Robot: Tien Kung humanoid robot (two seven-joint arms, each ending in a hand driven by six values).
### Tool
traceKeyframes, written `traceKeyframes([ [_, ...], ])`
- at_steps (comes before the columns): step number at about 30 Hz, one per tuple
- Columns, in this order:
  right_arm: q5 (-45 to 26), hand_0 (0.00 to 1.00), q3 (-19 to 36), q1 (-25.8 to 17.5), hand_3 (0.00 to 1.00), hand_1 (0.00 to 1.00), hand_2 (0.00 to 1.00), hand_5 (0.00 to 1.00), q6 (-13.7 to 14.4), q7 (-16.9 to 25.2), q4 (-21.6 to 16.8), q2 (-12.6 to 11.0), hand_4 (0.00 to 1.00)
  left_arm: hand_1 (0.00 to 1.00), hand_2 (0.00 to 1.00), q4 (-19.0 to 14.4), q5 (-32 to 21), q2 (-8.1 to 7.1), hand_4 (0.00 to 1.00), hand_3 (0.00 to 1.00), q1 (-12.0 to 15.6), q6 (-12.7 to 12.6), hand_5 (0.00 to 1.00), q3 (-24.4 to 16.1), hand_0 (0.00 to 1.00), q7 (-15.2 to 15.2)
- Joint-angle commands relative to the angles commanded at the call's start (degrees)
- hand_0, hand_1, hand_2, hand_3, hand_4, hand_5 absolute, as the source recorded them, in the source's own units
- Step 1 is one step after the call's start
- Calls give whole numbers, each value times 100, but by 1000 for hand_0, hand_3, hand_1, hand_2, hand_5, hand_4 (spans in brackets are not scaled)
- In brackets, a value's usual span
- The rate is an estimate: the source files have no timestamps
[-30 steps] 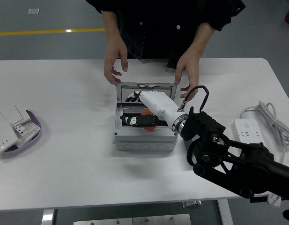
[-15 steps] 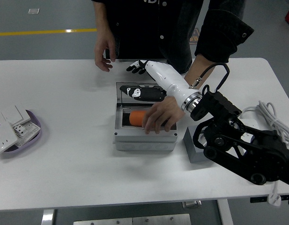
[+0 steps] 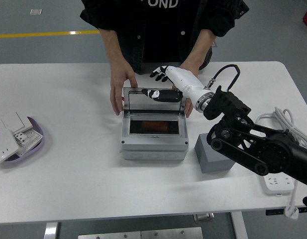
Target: Pick up the cylinder from the cube,place it in the box,flap close box
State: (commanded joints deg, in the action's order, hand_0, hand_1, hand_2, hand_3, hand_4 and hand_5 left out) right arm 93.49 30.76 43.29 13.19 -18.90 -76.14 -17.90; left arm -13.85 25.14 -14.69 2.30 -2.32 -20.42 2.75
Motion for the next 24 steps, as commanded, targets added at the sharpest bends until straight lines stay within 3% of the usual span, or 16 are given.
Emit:
traceKeyframes([
  [4, 77, 743, -67, -61, 700, 668, 676, 652, 6, -19, -119, -65, 828, 627, 621, 0, 11, 15, 700, 639, -17, -1, 233, -7, 593, 1],
  [20, 477, 690, -212, -1086, 684, 659, 666, 655, 90, -226, -2002, -791, 824, 626, 620, 15, 39, 54, 699, 638, -1, -15, 233, -60, 593, 4],
  [24, 245, 667, -242, -1374, 679, 653, 664, 654, 228, -110, -2086, -842, 820, 627, 620, 20, 48, 58, 698, 638, 8, -20, 231, -69, 593, 4],
])
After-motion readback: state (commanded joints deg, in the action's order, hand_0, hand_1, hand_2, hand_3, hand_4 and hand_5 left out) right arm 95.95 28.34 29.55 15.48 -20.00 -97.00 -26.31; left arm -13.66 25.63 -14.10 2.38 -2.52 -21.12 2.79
